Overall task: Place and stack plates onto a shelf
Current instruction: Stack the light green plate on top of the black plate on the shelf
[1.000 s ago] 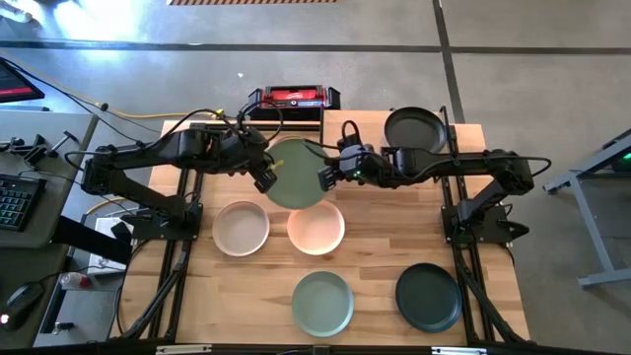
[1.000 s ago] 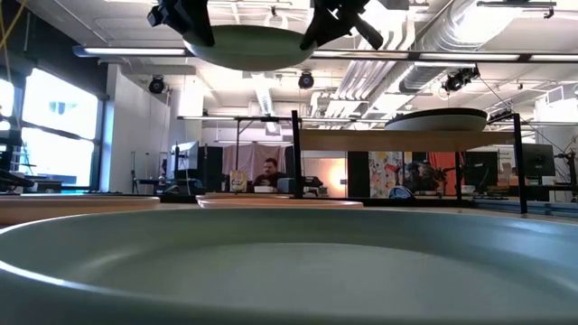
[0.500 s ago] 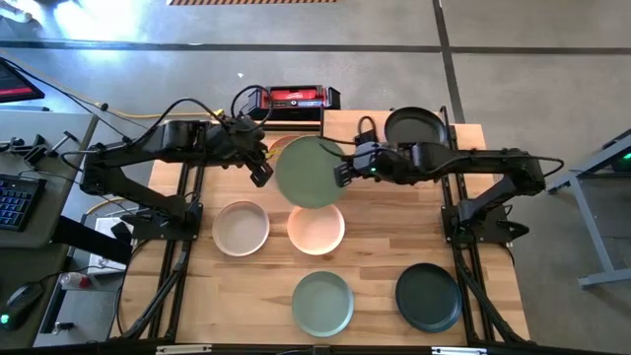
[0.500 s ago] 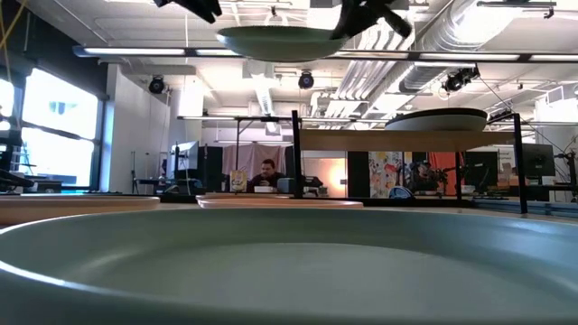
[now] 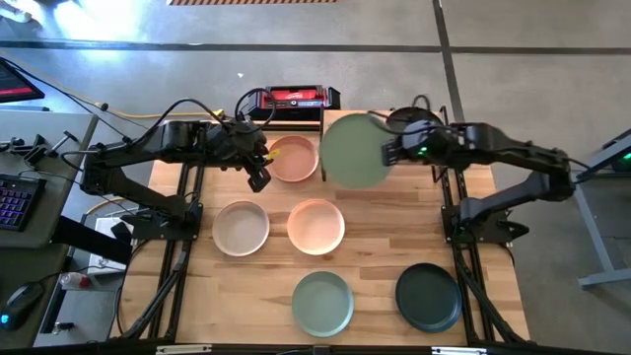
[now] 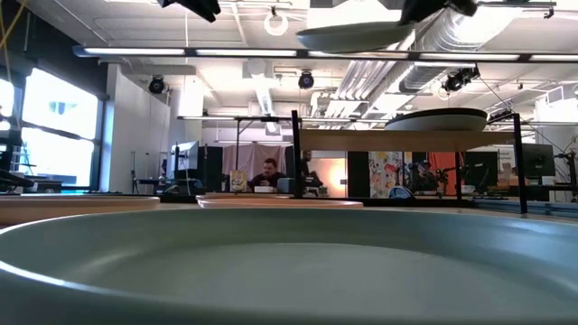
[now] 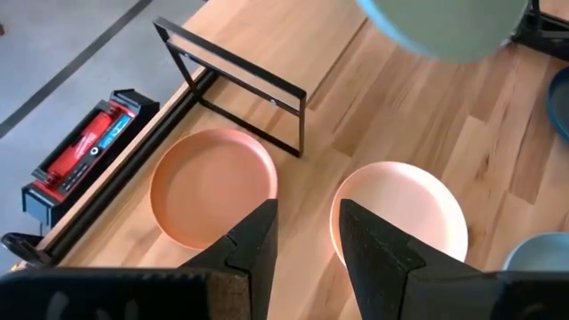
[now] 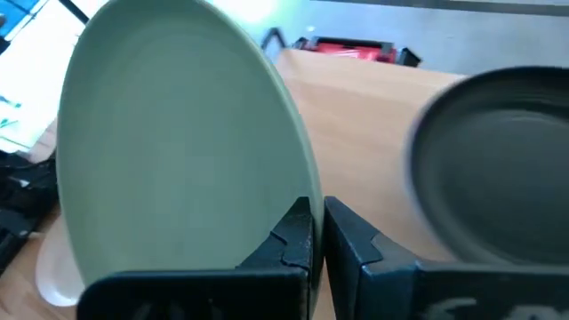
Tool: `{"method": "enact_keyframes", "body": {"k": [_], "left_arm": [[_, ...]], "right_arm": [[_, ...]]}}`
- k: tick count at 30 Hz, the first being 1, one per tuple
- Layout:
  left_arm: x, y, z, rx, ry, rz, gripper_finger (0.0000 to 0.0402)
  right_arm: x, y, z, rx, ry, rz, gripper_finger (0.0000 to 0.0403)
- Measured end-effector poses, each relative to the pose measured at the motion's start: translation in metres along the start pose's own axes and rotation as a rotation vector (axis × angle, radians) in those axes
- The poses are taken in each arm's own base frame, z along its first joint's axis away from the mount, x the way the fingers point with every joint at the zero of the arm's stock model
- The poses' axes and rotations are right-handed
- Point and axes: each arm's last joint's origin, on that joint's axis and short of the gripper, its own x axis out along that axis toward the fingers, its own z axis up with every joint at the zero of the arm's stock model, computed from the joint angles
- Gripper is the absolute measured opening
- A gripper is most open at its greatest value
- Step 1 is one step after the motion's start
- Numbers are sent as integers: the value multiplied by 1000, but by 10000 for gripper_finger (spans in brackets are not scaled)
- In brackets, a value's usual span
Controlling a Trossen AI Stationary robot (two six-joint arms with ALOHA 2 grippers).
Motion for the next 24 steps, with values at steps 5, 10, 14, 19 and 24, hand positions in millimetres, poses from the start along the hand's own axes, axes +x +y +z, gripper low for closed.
{"method": "enact_keyframes", "body": {"k": [5, 10, 14, 19, 24], "left_arm": [[0, 0, 0, 3, 0, 0, 113], [0, 0, 0, 2, -2, 0, 113], [0, 0, 0, 7, -4, 1, 113], [1, 3, 1, 8, -4, 12, 113], [3, 8, 3, -7, -4, 28, 113]], "right_arm": [[-23, -28, 0, 9, -17, -24, 0], [-33, -60, -12, 67, -65, -48, 0], [-33, -86, -27, 178, -81, -73, 0], [-31, -112, -40, 333, -113, -116, 0], [-30, -130, -44, 484, -165, -208, 0]]}}
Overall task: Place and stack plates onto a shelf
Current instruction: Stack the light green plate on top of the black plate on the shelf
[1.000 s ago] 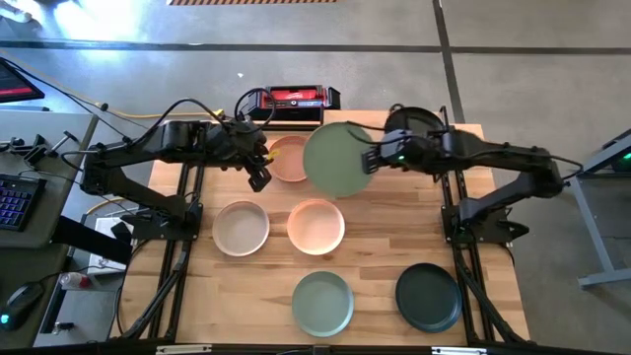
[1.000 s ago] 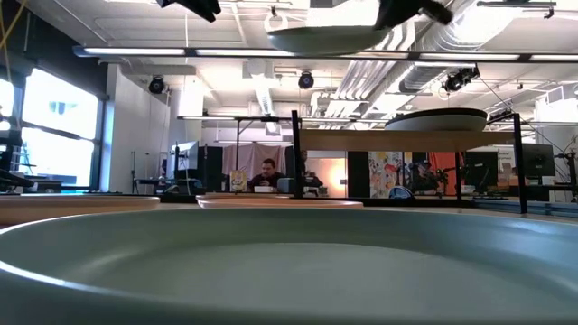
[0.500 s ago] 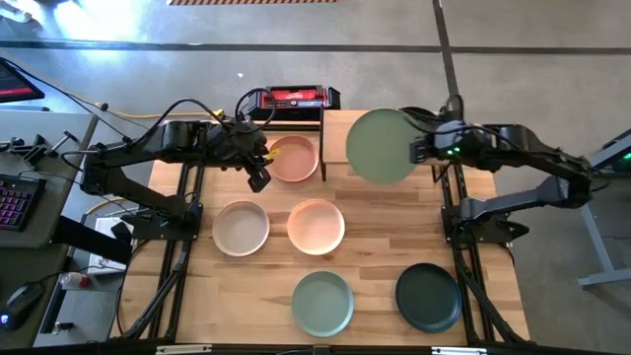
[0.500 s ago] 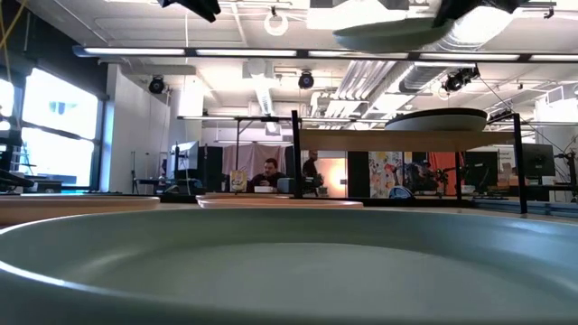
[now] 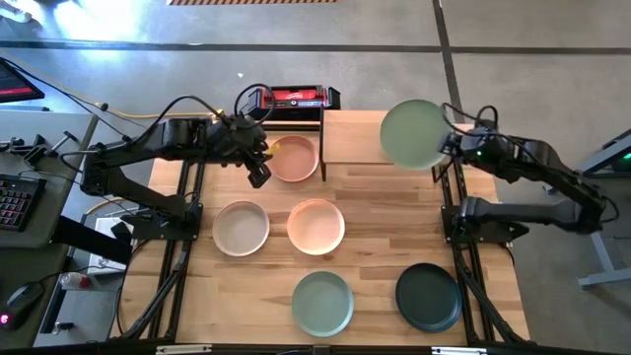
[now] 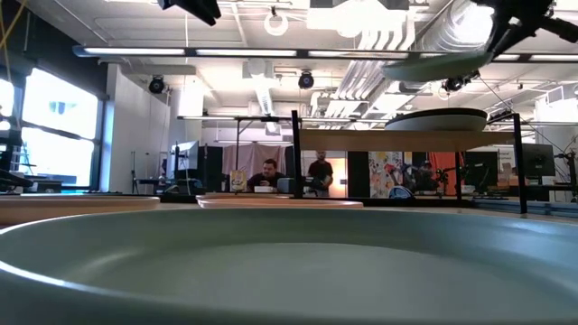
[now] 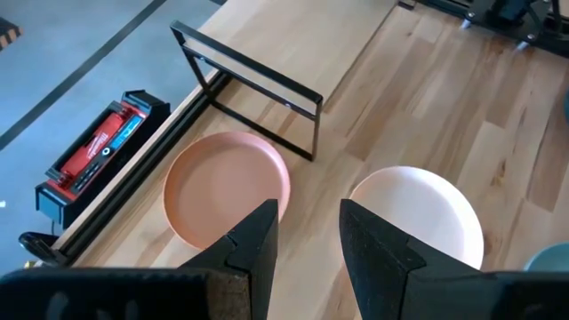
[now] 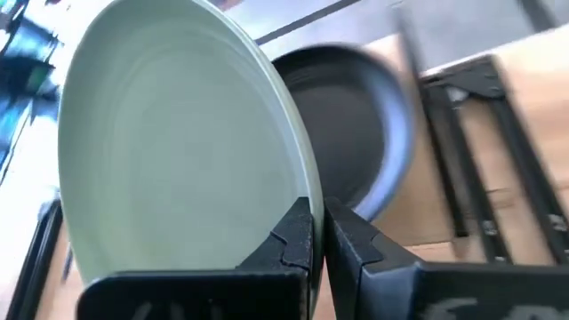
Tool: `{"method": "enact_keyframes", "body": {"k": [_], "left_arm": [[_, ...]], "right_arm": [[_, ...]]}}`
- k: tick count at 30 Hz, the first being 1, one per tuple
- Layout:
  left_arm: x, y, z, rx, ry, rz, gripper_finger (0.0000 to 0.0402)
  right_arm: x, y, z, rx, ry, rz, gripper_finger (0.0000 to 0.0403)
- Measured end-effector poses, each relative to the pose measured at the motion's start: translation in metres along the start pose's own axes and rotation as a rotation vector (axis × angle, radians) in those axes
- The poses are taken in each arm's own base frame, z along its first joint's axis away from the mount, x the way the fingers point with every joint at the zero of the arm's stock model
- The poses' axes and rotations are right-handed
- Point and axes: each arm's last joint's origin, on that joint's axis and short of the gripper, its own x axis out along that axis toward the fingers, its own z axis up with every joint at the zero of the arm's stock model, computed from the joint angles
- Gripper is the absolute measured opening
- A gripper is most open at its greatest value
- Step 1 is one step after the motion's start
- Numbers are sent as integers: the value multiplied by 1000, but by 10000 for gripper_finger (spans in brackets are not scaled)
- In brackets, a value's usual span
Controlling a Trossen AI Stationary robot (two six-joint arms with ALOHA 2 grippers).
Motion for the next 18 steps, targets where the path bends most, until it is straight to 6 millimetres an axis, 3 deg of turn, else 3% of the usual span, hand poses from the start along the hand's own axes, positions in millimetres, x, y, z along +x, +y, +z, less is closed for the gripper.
{"method": "enact_keyframes", "body": {"k": [7, 18], "left_arm": [[2, 6, 2, -19, -1, 25, 113], [3, 8, 2, -1, -2, 39, 113]], "right_arm": [[14, -5, 6, 143, -88, -95, 0], [54, -12, -10, 260, -62, -132, 0]]}}
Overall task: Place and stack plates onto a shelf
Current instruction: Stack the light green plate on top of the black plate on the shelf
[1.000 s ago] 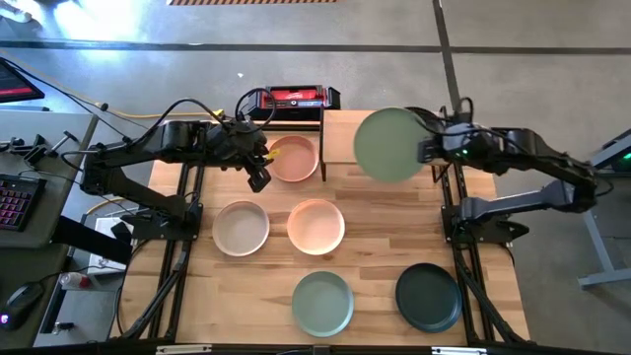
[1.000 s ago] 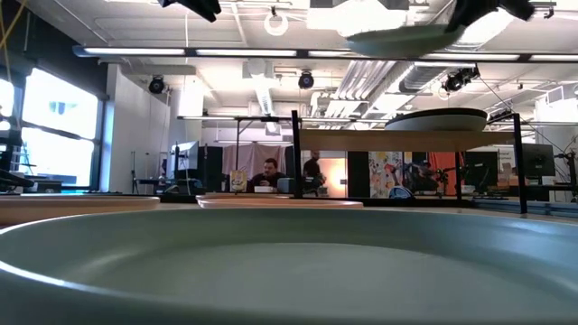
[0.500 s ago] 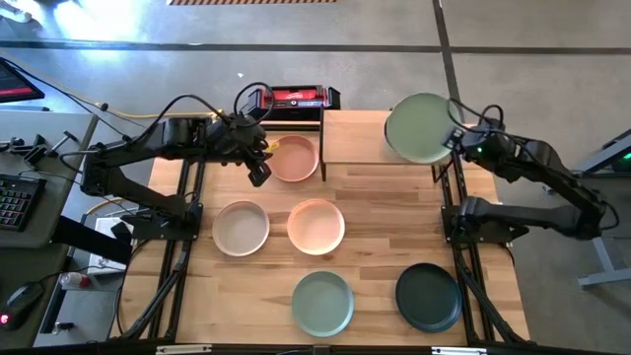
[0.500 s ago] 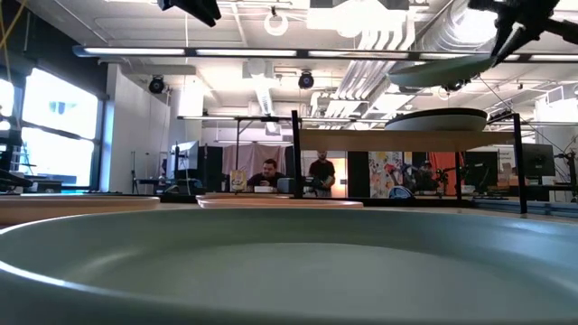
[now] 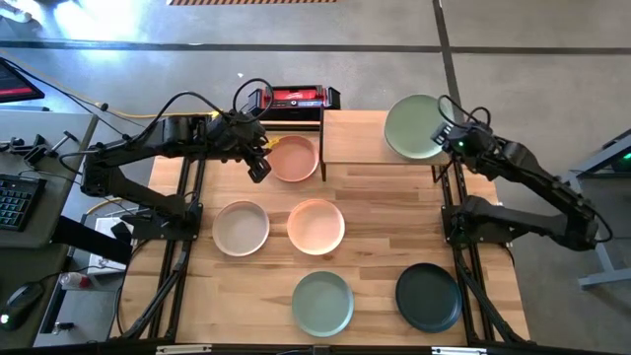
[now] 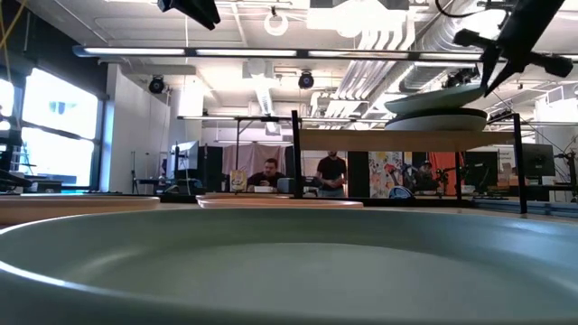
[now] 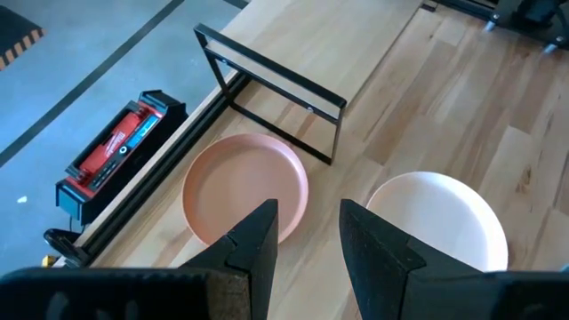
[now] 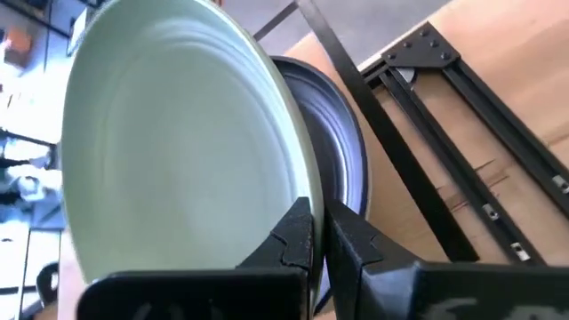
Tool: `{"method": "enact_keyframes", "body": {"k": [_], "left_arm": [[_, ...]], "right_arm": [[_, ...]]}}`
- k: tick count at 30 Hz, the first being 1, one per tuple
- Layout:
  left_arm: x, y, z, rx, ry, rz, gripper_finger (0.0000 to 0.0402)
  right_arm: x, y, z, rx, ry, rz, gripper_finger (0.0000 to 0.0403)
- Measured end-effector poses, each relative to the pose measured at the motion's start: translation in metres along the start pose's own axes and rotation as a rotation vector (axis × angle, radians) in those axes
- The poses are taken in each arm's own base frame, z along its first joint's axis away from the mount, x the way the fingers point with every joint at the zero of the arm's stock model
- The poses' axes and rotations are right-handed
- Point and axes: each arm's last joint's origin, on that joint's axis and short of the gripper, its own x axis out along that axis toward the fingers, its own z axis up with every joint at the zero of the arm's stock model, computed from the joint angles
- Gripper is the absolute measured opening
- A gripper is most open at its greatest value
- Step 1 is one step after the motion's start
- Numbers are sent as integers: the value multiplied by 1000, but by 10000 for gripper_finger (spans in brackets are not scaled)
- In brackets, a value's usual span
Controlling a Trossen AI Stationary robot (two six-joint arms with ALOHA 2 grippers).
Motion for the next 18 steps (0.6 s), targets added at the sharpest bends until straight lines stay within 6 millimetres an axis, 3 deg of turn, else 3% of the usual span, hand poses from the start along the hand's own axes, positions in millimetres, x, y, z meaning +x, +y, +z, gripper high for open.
{"method": "enact_keyframes", "body": {"k": [18], "left_arm": [[0, 0, 0, 2, 0, 2, 113]], "right_arm": [[18, 6, -2, 42, -10, -57, 0]]}}
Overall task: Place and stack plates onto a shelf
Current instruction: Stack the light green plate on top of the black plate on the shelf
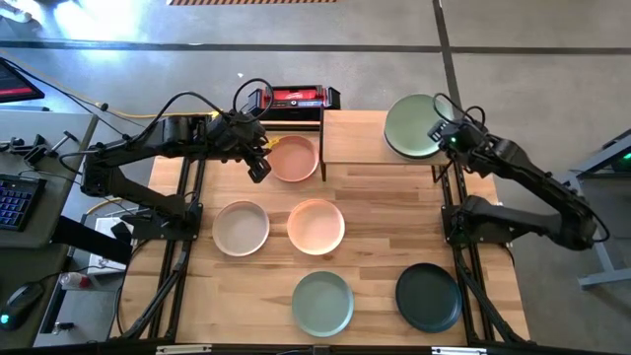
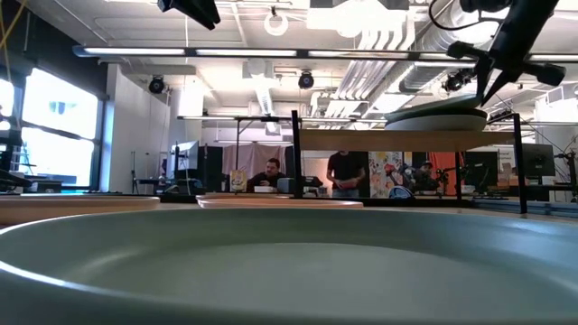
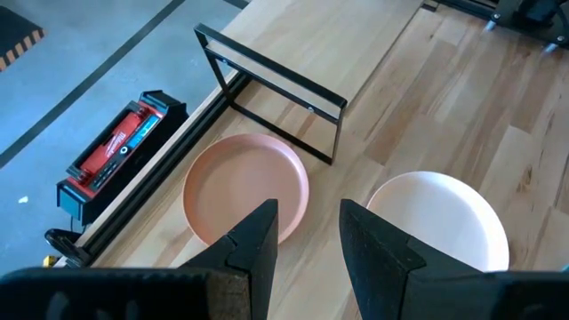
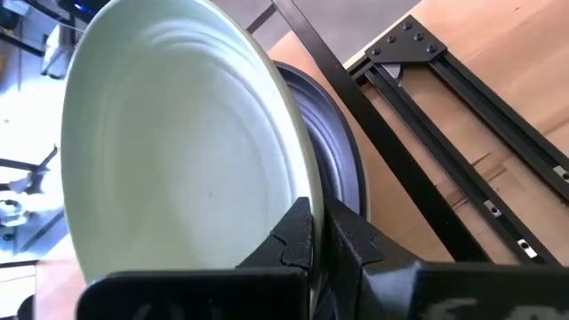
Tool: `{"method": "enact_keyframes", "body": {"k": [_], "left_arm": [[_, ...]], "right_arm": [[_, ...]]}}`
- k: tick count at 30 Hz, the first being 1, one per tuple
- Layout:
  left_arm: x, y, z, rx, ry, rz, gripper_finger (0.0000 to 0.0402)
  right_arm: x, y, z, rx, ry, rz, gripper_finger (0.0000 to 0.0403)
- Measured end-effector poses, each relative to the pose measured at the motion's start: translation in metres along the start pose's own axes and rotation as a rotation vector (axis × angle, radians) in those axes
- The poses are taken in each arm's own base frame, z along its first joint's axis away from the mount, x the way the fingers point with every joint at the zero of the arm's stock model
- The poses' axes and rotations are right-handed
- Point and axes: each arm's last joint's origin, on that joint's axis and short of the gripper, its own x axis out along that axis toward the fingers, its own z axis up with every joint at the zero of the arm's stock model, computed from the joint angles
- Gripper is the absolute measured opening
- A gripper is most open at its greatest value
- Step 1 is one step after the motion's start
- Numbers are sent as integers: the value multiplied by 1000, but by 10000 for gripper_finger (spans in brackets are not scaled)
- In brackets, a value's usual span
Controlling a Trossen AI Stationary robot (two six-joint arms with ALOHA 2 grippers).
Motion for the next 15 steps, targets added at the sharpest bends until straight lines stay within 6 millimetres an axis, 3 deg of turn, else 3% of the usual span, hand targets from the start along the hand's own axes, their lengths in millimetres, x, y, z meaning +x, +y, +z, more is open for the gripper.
{"method": "enact_keyframes", "body": {"k": [7, 15], "left_arm": [[0, 0, 0, 0, 0, 0, 113], [0, 0, 0, 25, 0, 0, 113]], "right_arm": [[4, 2, -2, -13, 2, -19, 9], [4, 2, -1, -19, -16, -23, 62]]}}
